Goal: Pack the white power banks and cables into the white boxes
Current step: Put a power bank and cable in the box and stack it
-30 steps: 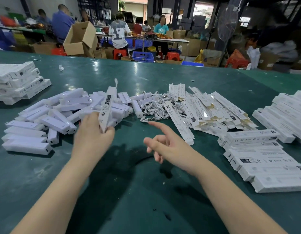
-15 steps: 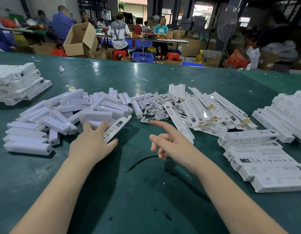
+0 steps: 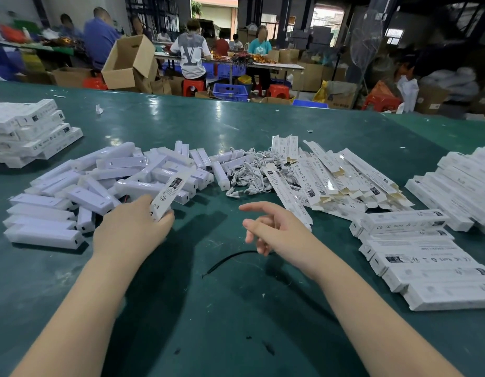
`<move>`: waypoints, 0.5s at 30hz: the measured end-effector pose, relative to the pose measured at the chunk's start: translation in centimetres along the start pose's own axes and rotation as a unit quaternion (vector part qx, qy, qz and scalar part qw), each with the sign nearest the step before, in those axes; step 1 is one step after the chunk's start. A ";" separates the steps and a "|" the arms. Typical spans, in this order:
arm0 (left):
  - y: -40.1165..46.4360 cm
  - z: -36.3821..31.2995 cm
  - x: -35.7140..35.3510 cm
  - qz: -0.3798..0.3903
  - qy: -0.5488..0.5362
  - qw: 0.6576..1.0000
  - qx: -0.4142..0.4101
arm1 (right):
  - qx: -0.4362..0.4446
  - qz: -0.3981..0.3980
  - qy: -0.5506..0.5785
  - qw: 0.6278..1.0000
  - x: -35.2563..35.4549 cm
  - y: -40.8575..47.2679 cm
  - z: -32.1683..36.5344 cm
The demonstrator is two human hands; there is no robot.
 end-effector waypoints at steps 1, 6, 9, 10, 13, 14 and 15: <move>-0.3 -0.6 0.2 -0.006 -0.036 0.999 -0.017 | -0.003 -0.005 -0.001 1.000 0.1 0.0 0.0; -2.2 -4.2 -1.0 0.080 -0.283 0.954 -0.062 | -0.025 -0.029 0.012 0.999 0.1 0.2 -0.5; -3.2 -5.5 -2.7 0.167 -0.359 0.918 -0.032 | -0.008 -0.026 -0.039 0.999 -0.6 0.2 -0.7; -3.2 -5.5 -2.8 0.165 -0.367 0.915 -0.023 | 0.010 -0.033 -0.095 0.995 -0.7 0.2 -0.7; -2.6 -4.4 -2.0 0.086 -0.350 0.933 -0.004 | 0.082 -0.055 -0.301 0.948 -1.6 0.3 -0.2; -2.4 -4.0 -1.6 0.053 -0.341 0.939 -0.003 | 0.102 -0.049 -0.358 0.927 -2.3 0.4 0.0; -2.3 -3.6 -1.1 0.021 -0.322 0.946 -0.007 | 0.110 -0.033 -0.401 0.909 -3.1 0.7 -0.1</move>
Point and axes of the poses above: each hand's wrist, its own y-axis towards the middle knuckle, its own x-axis out of the back of the hand, z = x × y, the point moved 8 cm from there along y, towards the middle knuckle, and after that the axes turned 14 degrees about -y, right-handed, at the moved point
